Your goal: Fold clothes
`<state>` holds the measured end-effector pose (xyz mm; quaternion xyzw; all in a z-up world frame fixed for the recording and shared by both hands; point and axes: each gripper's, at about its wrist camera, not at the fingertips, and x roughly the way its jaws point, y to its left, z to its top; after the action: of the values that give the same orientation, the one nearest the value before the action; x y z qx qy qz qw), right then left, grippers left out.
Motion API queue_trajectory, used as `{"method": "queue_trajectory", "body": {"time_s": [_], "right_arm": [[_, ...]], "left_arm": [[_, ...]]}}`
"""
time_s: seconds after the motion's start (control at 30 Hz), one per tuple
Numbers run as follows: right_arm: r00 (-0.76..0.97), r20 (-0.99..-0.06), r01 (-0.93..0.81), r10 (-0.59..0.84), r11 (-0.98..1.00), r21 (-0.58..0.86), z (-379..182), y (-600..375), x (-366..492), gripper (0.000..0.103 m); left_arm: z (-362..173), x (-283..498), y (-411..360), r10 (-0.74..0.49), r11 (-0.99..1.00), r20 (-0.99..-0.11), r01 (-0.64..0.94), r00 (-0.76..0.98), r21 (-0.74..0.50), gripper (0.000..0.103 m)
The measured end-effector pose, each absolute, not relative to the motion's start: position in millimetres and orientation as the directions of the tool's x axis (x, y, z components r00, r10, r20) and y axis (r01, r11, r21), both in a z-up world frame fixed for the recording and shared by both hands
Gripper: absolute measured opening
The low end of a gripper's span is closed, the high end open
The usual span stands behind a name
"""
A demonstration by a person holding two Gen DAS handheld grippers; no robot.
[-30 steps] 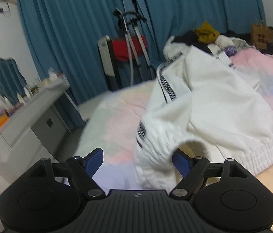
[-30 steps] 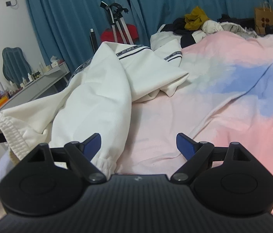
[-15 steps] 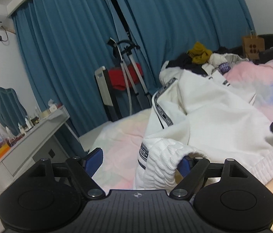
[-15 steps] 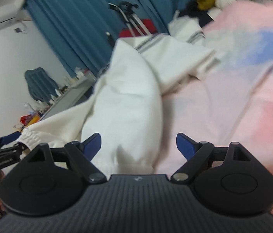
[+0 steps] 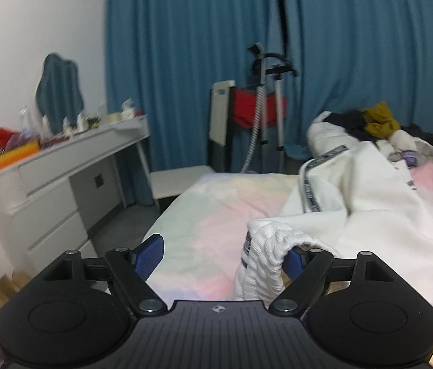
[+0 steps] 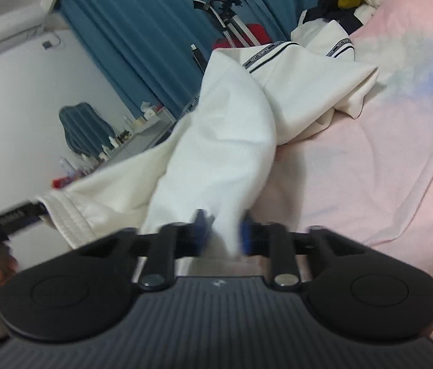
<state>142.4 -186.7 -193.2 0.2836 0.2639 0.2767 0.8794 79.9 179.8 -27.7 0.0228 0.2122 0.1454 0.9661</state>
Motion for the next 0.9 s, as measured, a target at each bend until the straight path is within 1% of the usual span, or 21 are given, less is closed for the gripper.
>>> {"method": "queue_trajectory", "body": {"time_s": [0.03,0.17,0.27,0.33,0.4,0.5,0.57,0.67,0.83,0.9], "right_arm": [[0.7,-0.299,-0.337,0.649,0.669,0.663,-189.1,-188.4,141.3,0.015],[0.673,-0.24,-0.367,0.699,0.598,0.712,-166.4,-190.4,127.9,0.012],[0.656,-0.206,-0.409,0.726,0.571,0.712,-145.3,-187.6,109.0,0.008],[0.649,-0.2,-0.424,0.734,0.567,0.706,-137.2,-185.8,95.8,0.008],[0.637,-0.267,-0.393,0.723,0.603,0.694,-138.1,-182.1,91.8,0.008],[0.601,-0.394,-0.332,0.696,0.665,0.668,-157.4,-175.7,100.8,0.008],[0.584,-0.446,-0.299,0.679,0.69,0.659,-172.4,-173.8,109.2,0.008],[0.573,-0.464,-0.259,0.676,0.686,0.68,-183.7,-179.3,116.7,0.008],[0.574,-0.457,-0.235,0.68,0.671,0.703,-184.5,-183.3,113.5,0.01],[0.575,-0.454,-0.225,0.681,0.665,0.712,-184.9,-184.9,112.2,0.01]], "left_arm": [[-28.0,80.0,184.5,0.301,0.953,-0.41,-0.286,0.861,0.098,0.081],[-29.9,79.4,204.0,0.339,0.936,-0.445,-0.347,0.829,0.067,0.081],[-35.0,78.2,212.6,0.375,0.921,-0.476,-0.379,0.795,0.093,0.081],[-38.1,77.5,220.1,0.385,0.915,-0.508,-0.389,0.771,0.103,0.081],[-39.7,75.9,229.5,0.374,0.914,-0.542,-0.398,0.753,0.079,0.081],[-38.9,67.4,241.3,0.338,0.917,-0.585,-0.399,0.737,0.026,0.081],[-34.8,58.3,247.9,0.288,0.922,-0.614,-0.387,0.735,-0.03,0.08],[-26.8,39.5,254.8,0.213,0.911,-0.642,-0.387,0.736,-0.143,0.079],[-12.8,1.9,262.5,0.141,0.855,-0.625,-0.413,0.768,-0.314,0.08],[-9.8,-14.3,267.8,0.097,0.81,-0.597,-0.411,0.797,-0.418,0.081]]}}
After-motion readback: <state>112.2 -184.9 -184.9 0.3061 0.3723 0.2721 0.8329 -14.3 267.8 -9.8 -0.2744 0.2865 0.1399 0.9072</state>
